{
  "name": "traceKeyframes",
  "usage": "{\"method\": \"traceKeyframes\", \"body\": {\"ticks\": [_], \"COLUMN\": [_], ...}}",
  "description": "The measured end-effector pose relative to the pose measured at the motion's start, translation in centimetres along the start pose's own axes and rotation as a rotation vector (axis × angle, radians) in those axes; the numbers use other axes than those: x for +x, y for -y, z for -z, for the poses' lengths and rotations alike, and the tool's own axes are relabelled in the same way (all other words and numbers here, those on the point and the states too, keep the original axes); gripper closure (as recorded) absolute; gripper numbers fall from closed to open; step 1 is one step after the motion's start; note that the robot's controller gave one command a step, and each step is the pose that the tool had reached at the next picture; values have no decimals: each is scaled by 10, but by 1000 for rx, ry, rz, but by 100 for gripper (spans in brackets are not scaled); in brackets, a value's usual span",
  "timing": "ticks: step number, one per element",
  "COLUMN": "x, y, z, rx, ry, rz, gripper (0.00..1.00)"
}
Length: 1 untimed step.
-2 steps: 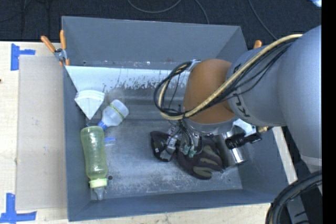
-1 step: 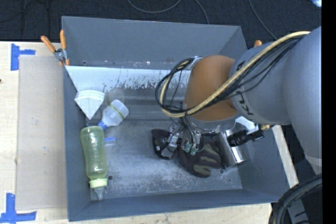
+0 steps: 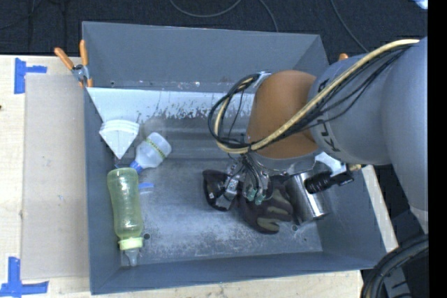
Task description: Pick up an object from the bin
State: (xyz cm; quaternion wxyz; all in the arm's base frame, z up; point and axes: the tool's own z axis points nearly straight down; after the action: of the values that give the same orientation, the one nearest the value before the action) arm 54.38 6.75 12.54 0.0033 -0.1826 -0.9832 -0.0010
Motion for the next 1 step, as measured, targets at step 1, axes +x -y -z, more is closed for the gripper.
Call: {"method": "traceKeyframes", "body": {"ticks": [1], "x": [0], "y": [0], "z": [10], "rx": [-1], "ry": [1], "rz": [-1], "gripper": [100]}}
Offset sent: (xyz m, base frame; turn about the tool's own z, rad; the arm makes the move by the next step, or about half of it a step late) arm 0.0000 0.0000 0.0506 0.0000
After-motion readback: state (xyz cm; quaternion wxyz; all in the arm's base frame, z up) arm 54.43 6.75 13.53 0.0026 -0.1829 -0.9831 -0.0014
